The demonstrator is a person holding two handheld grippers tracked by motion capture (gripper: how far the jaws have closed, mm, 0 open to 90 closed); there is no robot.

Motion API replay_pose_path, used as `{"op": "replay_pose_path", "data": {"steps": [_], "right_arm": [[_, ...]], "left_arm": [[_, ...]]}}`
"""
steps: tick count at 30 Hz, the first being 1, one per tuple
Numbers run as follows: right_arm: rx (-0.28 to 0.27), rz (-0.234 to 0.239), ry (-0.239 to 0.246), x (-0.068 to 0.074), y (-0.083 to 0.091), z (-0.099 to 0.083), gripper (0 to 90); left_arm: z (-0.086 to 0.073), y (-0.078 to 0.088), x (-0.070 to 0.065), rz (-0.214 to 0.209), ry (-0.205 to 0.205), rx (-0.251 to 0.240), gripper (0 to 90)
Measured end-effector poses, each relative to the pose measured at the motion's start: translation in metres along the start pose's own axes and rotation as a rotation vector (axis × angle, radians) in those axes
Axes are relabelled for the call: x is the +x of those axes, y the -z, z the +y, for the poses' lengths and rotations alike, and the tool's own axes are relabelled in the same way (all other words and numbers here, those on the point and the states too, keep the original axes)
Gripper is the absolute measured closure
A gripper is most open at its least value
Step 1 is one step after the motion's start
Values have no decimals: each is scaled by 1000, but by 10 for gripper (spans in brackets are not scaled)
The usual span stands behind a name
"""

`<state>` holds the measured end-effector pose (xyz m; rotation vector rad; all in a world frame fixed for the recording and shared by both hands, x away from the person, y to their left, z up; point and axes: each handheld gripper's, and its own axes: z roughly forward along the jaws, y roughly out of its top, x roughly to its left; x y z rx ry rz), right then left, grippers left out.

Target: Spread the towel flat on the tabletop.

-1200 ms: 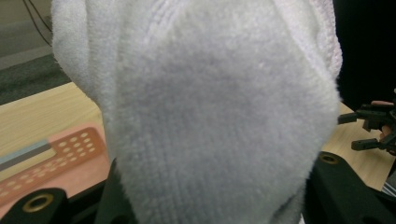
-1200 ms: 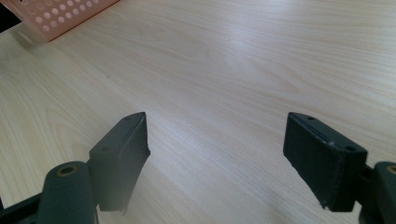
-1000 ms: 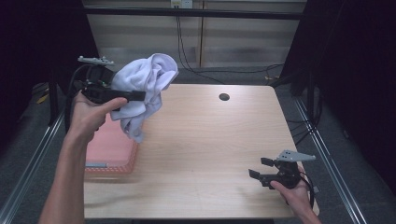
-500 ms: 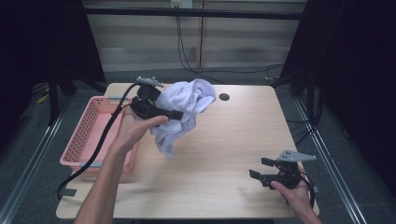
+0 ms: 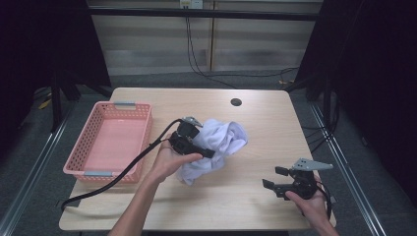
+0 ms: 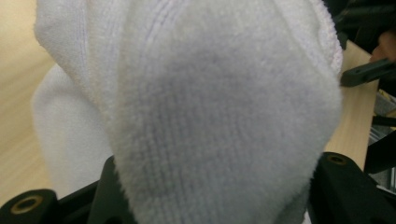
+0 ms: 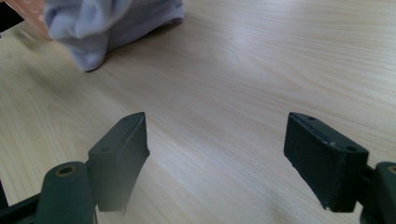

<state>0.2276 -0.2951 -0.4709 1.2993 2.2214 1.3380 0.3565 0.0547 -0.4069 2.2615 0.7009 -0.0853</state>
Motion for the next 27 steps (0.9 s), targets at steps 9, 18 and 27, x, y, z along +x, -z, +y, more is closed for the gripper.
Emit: {"op": "replay_pose_path", "data": {"steps": [9, 18, 27], "right_arm": [[3, 3, -2, 0, 0, 0, 204], [9, 11, 12, 4, -3, 1, 200], [-15, 43, 49, 20, -7, 18, 180]], "left_arm": [[-33, -45, 3, -12, 30, 65, 429], [-43, -42, 1, -40, 29, 45, 162], [-41, 2, -14, -31, -14, -61, 167]]}}
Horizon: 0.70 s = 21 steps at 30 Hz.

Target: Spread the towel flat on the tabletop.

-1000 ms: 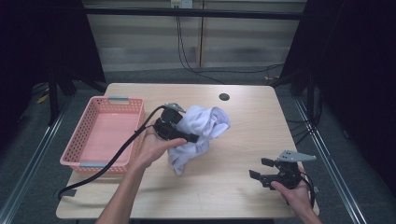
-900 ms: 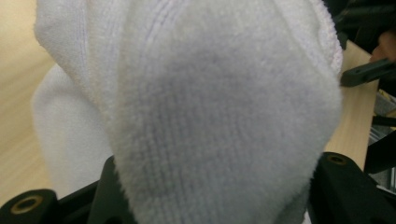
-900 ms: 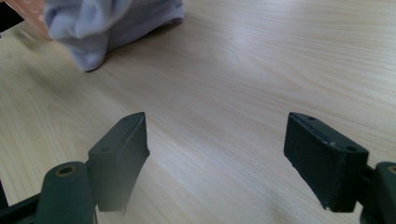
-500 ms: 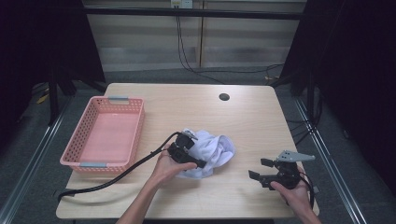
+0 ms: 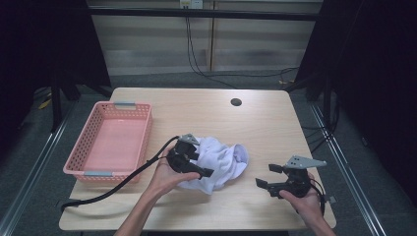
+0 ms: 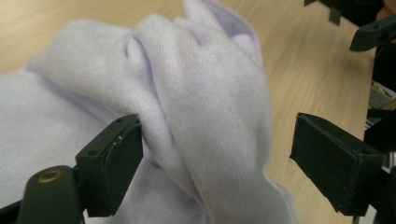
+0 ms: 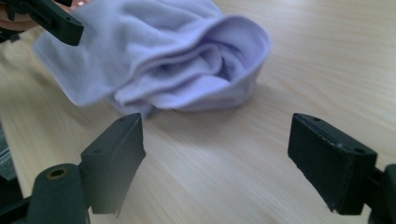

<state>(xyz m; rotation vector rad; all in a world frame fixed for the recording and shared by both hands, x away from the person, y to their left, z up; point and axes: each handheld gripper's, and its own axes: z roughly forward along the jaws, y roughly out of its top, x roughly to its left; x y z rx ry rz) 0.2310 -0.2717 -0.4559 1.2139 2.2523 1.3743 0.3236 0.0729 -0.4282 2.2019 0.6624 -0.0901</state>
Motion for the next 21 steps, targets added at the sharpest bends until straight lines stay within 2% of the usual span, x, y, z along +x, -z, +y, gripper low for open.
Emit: {"op": "replay_pose_path", "data": {"steps": [1, 2, 4, 5, 6, 7, 9, 10, 11, 13, 14, 15, 16, 17, 18, 19, 20, 21], "right_arm": [[-1, 5, 16, 3, -1, 3, 183], [-1, 18, 32, 8, -3, 7, 188], [5, 39, 57, 15, -8, 11, 210], [8, 49, 67, 18, -11, 14, 212], [8, 49, 67, 18, -11, 14, 212], [16, 67, 81, 24, -19, 20, 215], [17, 93, 109, 30, -28, 29, 249], [18, 104, 116, 33, -32, 33, 251], [17, 112, 126, 36, -37, 38, 259], [18, 120, 144, 39, -46, 47, 284], [27, 122, 157, 40, -55, 52, 293], [36, 121, 171, 40, -60, 55, 306], [36, 121, 171, 40, -60, 55, 306], [50, 132, 181, 39, -76, 61, 337], [50, 132, 181, 39, -76, 61, 337], [70, 140, 186, 37, -95, 63, 338], [77, 134, 189, 37, -101, 63, 342], [88, 133, 190, 37, -109, 62, 391]], "left_arm": [[-1, 8, -2, -19, 0, -27, 188], [-2, 15, -3, -15, 4, -44, 224], [-6, 26, -5, 24, 3, -53, 228], [-12, 32, -7, 32, 7, -60, 230], [-12, 32, -7, 32, 7, -60, 255], [-23, 41, -8, 33, 16, -69, 302], [-36, 48, -11, 57, 45, -85, 358], [-43, 50, -12, 55, 45, -76, 383], [-50, 52, -14, 67, 35, -72, 448], [-63, 51, -16, 58, 54, -65, 486], [-63, 51, -16, 58, 54, -65, 526], [-73, 46, -17, 66, 57, -72, 544], [-73, 46, -17, 66, 57, -72, 535], [-82, 36, -14, 64, 89, -101, 510], [-82, 36, -14, 64, 89, -101, 482], [-84, 25, -9, 92, 116, -100, 458], [-80, 22, -10, 125, 71, -88, 457], [-77, 21, -11, 164, 28, -100, 481]]}}
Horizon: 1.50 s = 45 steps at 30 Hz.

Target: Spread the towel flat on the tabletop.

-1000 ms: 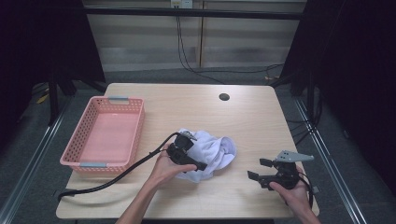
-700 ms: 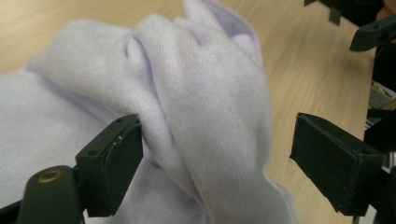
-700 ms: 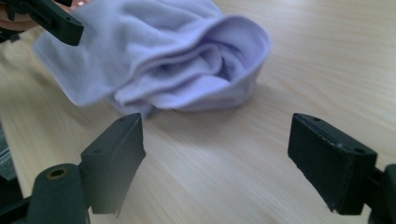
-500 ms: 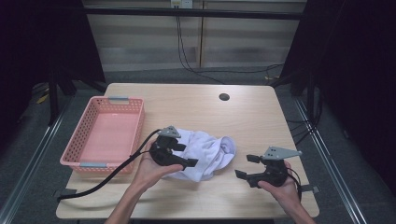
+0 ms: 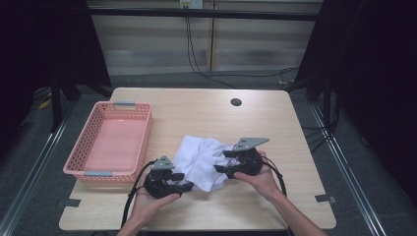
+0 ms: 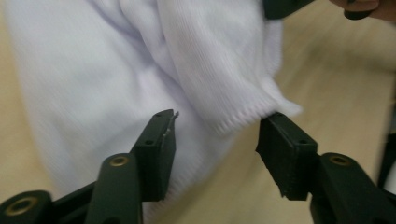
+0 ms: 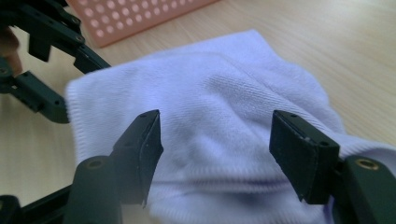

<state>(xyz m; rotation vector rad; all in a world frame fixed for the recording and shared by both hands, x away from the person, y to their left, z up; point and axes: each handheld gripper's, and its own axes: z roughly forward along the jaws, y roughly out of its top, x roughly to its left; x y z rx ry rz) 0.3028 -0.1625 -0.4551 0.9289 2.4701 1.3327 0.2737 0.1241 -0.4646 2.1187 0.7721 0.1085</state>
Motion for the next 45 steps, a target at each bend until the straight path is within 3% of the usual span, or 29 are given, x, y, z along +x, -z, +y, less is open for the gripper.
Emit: {"op": "replay_pose_path", "data": {"steps": [1, 2, 3, 4, 6, 11, 12, 13, 14, 15, 16, 17, 20, 21, 22, 24, 26, 28, 32, 34, 37, 39, 41, 43, 45], "right_arm": [[0, 0, 0, 0, 0, 0, 391], [23, 18, 4, 0, -12, -4, 586], [30, 3, 1, 3, -14, -6, 664], [30, 3, 1, 3, -14, -6, 664], [27, 3, 6, 9, -3, -8, 759], [45, 37, -3, 17, 18, -18, 781], [52, 91, -22, 21, 30, -26, 785], [52, 91, -22, 21, 30, -26, 785], [51, 130, -34, 28, 45, -33, 785], [41, 142, -41, 30, 54, -37, 785], [37, 137, -44, 32, 61, -40, 781], [37, 137, -44, 32, 61, -40, 781], [46, 82, -69, 23, 68, -59, 551], [46, 82, -69, 23, 68, -59, 551], [48, 64, -80, 16, 69, -64, 464], [11, 45, -79, 13, 74, -61, 397], [-40, 58, -86, 13, 80, -56, 395], [-65, 62, -77, 15, 81, -49, 386], [-51, 82, -53, 18, 66, -39, 373], [-30, 70, -36, 17, 54, -35, 388], [-3, 67, -39, 13, 41, -31, 448], [-13, 78, -76, 5, 34, -27, 494], [-35, 70, -76, 6, 34, -23, 399], [-36, 73, -77, 6, 36, -22, 378], [-77, 87, -95, 7, 44, -19, 361]], "left_arm": [[0, 0, 0, 0, 0, 0, 537], [5, -1, 4, -16, 15, -28, 625], [13, 0, 7, -34, 14, -83, 673], [13, 0, 7, -34, 14, -83, 719], [24, 2, 6, -74, 5, -108, 770], [41, 0, -2, -117, -20, -123, 833], [46, -1, -9, -158, -33, -128, 837], [46, -1, -9, -158, -33, -128, 838], [54, -2, -20, -227, -59, -137, 838], [54, -2, -20, -227, -59, -137, 838], [60, -10, -28, -241, -86, -112, 838], [60, -10, -28, -241, -86, -112, 838], [58, -49, -22, -261, -37, -32, 837], [58, -49, -22, -261, -37, -32, 837], [58, -62, -19, -263, -17, -7, 837], [59, -68, -16, -247, -4, -9, 835], [60, -73, -9, -244, 35, -19, 834], [59, -76, -5, -238, 43, -21, 832], [60, -80, -3, -237, 54, -23, 822], [61, -83, 0, -226, 58, -20, 818], [62, -87, 4, -213, 75, -12, 813], [64, -92, 12, -203, 87, -4, 812], [67, -94, 14, -195, 99, -7, 812], [69, -96, 15, -197, 102, -7, 812], [73, -101, 14, -195, 104, -6, 812]]}}
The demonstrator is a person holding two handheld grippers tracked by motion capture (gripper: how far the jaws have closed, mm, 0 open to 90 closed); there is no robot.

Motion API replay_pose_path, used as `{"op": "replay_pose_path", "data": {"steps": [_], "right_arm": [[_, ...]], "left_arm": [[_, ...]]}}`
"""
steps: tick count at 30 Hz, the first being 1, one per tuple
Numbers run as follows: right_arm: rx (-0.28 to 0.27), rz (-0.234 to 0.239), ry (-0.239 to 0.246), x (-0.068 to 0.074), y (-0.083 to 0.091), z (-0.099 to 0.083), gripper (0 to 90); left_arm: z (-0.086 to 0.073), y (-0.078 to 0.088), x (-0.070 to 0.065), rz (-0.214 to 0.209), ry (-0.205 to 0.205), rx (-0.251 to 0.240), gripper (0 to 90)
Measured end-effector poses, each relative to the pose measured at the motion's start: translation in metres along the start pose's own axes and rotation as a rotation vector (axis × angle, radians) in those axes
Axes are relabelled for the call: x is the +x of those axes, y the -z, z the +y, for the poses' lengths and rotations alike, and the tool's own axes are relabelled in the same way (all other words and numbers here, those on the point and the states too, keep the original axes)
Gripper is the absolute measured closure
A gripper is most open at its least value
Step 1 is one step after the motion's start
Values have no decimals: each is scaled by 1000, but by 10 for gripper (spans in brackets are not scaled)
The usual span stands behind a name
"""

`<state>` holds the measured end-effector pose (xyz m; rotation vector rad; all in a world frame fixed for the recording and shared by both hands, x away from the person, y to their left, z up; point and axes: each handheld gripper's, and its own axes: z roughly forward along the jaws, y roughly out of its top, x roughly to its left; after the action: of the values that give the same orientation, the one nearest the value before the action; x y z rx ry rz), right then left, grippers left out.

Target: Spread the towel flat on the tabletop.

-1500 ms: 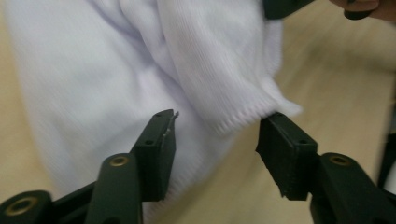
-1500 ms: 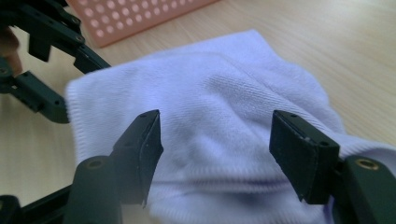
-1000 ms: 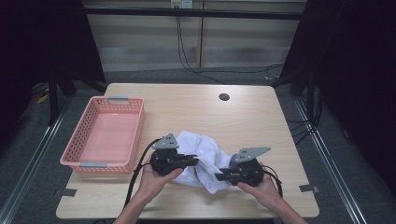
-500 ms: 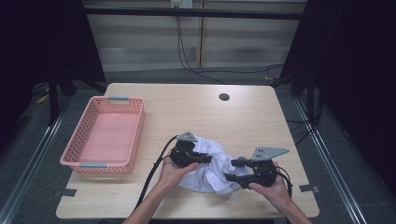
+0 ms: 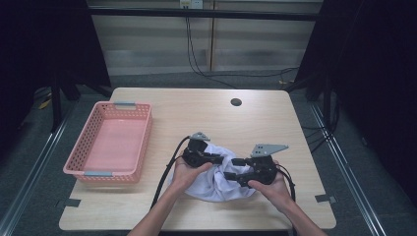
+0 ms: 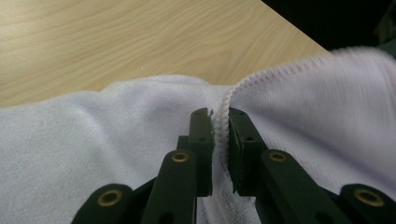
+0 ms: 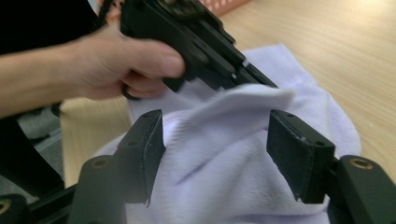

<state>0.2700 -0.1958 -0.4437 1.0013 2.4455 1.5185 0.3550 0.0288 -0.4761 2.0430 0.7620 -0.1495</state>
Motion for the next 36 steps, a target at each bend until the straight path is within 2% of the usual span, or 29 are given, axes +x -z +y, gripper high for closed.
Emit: {"op": "replay_pose_path", "data": {"steps": [3, 4, 6, 7, 8, 9, 11, 12, 13, 14, 16, 18, 19, 20, 21, 23, 24, 25, 26, 28, 29, 30, 32, 34, 35, 36], "right_arm": [[16, 6, 23, 2, 0, -3, 361], [29, -3, 27, 3, -2, -5, 389], [63, -37, 38, 1, -8, -9, 554], [65, -54, 36, -1, -10, -10, 682], [55, -58, 29, -5, -10, -11, 729], [54, -48, 10, -10, -11, -11, 785], [46, -47, -15, -17, -8, -10, 801], [38, -51, -25, -20, -6, -9, 805], [34, -61, -26, -22, -5, -8, 806], [29, -68, -39, -25, -4, -8, 803], [14, -58, -59, -32, -4, -7, 800], [16, -52, -77, -37, -7, -6, 799], [12, -48, -80, -38, -8, -6, 799], [7, -45, -86, -39, -9, -5, 797], [4, -47, -89, -40, -10, -5, 794], [2, -51, -95, -40, -9, -4, 788], [4, -51, -94, -41, -9, -5, 782], [2, -53, -98, -42, -8, -5, 780], [0, -50, -100, -42, -8, -5, 778], [0, -49, -100, -43, -8, -5, 773], [4, -51, -97, -43, -9, -5, 772], [4, -54, -95, -43, -8, -5, 773], [4, -59, -92, -43, -7, -5, 784], [-22, -68, -100, -46, -1, -2, 800], [-32, -78, -101, -48, 2, -1, 823], [-43, -85, -105, -50, 5, 2, 832]], "left_arm": [[2, -3, 1, -2, 10, 1, 810], [2, -4, 2, -12, 18, -5, 807], [2, -3, 2, -36, 15, -7, 790], [3, -1, 0, -36, 19, -12, 755], [3, -1, 0, -36, 19, -12, 697], [3, 7, -5, -29, 1, -23, 640], [3, 19, -14, -34, -29, -40, 554], [3, 19, -14, -34, -29, -40, 520], [0, 33, -24, -40, -50, -78, 509], [-4, 40, -31, -82, -77, -90, 518], [-8, 44, -43, -103, -135, -85, 520], [-12, 39, -50, -138, -155, -75, 501], [-12, 33, -52, -141, -164, -54, 479], [-12, 33, -52, -141, -164, -54, 465], [-15, 20, -50, -104, -170, -17, 457], [-19, 8, -42, -105, -135, 7, 437], [-19, 8, -42, -105, -135, 7, 447], [-23, 2, -39, -74, -132, 15, 470], [-23, 1, -37, -74, -132, 19, 502], [-24, 0, -37, -65, -138, 18, 662], [-25, -1, -37, -62, -155, 20, 734], [-25, -1, -37, -62, -155, 20, 779], [-25, 3, -39, -69, -159, 3, 802], [-22, 16, -43, -108, -166, -28, 801], [-20, 22, -44, -117, -163, -49, 801], [-20, 22, -44, -117, -163, -49, 802]]}}
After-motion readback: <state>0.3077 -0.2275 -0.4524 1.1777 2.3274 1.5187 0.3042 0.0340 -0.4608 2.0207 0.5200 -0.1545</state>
